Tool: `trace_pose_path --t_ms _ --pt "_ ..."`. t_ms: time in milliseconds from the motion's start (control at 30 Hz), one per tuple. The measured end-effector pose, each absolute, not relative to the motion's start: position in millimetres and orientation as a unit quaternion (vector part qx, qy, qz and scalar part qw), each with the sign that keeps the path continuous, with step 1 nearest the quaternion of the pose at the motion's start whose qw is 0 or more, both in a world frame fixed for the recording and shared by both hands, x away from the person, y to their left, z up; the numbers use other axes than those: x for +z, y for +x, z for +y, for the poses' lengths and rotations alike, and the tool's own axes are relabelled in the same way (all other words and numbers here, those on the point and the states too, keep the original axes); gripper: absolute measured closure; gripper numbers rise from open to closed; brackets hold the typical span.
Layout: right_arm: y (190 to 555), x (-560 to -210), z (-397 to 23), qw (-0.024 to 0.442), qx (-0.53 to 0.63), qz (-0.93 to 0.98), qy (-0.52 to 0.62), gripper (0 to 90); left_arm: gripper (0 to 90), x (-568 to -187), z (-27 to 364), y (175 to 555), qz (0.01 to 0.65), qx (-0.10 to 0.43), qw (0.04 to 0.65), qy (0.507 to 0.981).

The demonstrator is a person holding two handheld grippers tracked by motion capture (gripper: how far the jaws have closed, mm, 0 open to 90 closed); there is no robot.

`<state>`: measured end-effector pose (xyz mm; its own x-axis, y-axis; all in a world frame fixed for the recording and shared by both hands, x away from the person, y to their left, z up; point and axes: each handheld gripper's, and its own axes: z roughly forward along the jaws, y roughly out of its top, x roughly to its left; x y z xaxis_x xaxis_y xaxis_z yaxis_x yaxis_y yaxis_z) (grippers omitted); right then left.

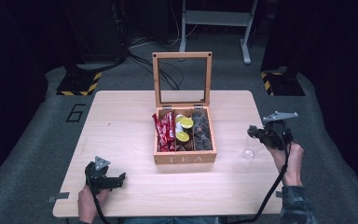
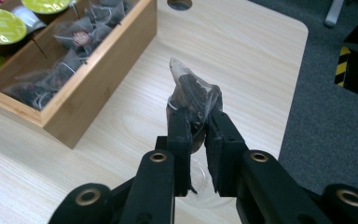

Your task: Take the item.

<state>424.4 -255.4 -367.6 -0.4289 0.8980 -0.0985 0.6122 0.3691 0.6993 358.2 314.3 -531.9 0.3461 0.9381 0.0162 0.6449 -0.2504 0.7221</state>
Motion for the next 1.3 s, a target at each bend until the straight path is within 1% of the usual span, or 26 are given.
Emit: trace_pose_path --t_ms 500,567,900,1067,1133,1167,1200,1267,1300 --pt "424.6 -389.0 -265.2 0.227 0.267 0.794 0.496 80.1 0.5 -532.0 314.3 358.2 0.523 0.231 0.318 0.756" --pt "425.1 -393.1 -264.9 0.219 0.263 0.795 0.501 80.1 0.5 -532.0 314.3 358.2 0.524 0.231 0.318 0.756" --pt "430.7 -408.2 -264.3 0.211 0.247 0.8 0.504 80.0 0.5 -532.0 314.3 358.2 0.523 0.231 0.318 0.756" --pt "432.0 -410.1 -262.8 0.207 0.246 0.802 0.503 79.5 0.5 -532.0 314.4 358.2 0.523 0.23 0.318 0.756" --pt "431.8 -409.3 -262.6 0.211 0.249 0.801 0.501 76.1 0.5 -532.0 314.4 358.2 0.523 0.23 0.318 0.756" --pt "431.8 -409.3 -262.6 0.211 0.249 0.801 0.501 76.1 0.5 -532.0 314.4 358.3 0.523 0.23 0.318 0.756" --pt "431.2 -408.9 -262.6 0.213 0.252 0.799 0.503 72.3 0.5 -532.0 314.4 358.3 0.523 0.23 0.318 0.756" --pt "430.4 -407.3 -263.0 0.215 0.257 0.793 0.509 69.7 0.5 -532.0 314.4 358.3 0.523 0.23 0.318 0.756" --pt "429.2 -406.1 -264.1 0.217 0.256 0.792 0.51 63.2 0.5 -532.0 314.4 358.3 0.523 0.23 0.318 0.756"
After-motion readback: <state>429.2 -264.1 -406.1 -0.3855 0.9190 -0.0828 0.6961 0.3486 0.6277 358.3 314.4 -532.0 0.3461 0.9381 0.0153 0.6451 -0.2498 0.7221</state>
